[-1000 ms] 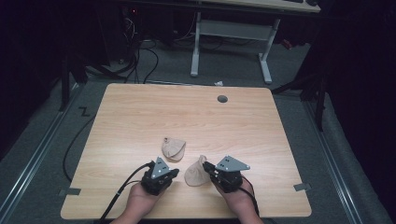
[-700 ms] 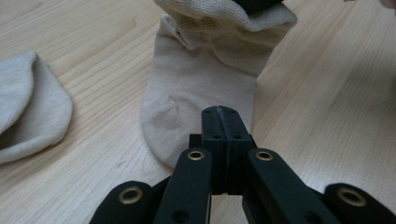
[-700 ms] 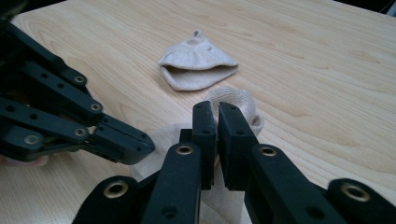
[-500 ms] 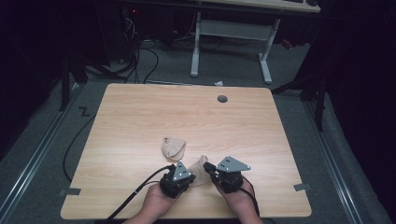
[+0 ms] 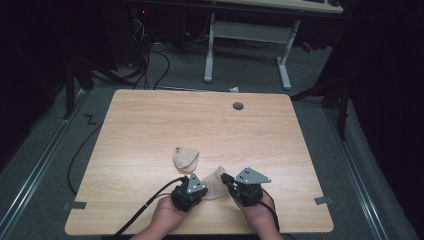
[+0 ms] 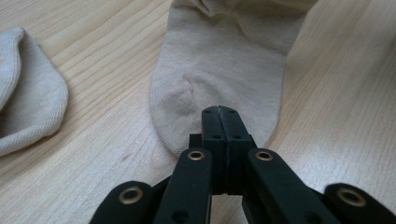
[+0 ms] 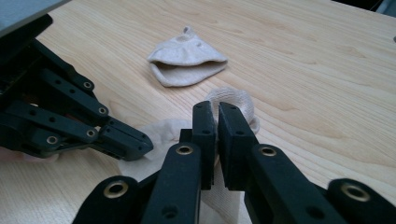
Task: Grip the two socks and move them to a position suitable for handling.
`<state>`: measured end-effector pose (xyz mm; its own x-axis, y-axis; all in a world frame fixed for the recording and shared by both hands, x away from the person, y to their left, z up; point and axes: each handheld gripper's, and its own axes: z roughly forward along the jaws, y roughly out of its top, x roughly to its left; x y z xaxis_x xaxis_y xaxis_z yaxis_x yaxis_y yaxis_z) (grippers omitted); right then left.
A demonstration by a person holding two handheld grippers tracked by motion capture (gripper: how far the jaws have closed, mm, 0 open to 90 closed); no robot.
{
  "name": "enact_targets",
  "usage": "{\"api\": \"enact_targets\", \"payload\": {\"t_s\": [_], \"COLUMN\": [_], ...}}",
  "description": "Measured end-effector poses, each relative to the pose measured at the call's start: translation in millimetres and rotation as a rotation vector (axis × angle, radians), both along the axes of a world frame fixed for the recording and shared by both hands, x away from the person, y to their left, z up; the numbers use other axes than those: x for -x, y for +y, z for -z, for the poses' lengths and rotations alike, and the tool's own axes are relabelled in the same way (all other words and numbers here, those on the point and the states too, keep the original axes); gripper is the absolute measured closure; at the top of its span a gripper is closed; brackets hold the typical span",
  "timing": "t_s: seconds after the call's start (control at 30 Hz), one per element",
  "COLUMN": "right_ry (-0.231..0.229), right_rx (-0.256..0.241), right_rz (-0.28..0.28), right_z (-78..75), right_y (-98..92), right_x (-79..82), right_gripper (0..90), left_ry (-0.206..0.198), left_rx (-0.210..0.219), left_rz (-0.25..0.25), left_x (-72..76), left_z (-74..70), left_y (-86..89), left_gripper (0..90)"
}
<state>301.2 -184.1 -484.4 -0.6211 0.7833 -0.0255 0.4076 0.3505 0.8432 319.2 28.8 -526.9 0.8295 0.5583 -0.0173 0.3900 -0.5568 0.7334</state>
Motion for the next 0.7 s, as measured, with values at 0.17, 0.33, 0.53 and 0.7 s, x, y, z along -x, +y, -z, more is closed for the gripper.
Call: {"api": "enact_targets", "payload": {"t_s": [0.17, 0.33, 0.53, 0.7], "right_ry": [0.005, 0.02, 0.061, 0.098], "right_rx": [0.0, 0.011, 0.013, 0.049], "right_rz": [0.017, 0.053, 0.102, 0.167], "right_z": [1.1, 5.8, 14.2, 23.5], "right_y": [-5.0, -14.1, -30.8, -42.4], "right_x": [-2.0, -4.3, -8.1, -13.8], "right_gripper": [85.6, 85.6, 85.5, 81.3], "left_ry": [0.009, 0.004, 0.019, 0.019], "left_rx": [0.002, -0.006, -0.004, -0.008], "left_rz": [-0.005, -0.002, -0.001, -0.005], "left_x": [-0.5, 0.4, -1.2, -1.9], "left_z": [-0.1, -0.5, -1.0, -1.3], "left_y": [3.8, 7.7, 12.6, 14.7], "left_gripper": [89.9, 89.9, 89.9, 89.8]}}
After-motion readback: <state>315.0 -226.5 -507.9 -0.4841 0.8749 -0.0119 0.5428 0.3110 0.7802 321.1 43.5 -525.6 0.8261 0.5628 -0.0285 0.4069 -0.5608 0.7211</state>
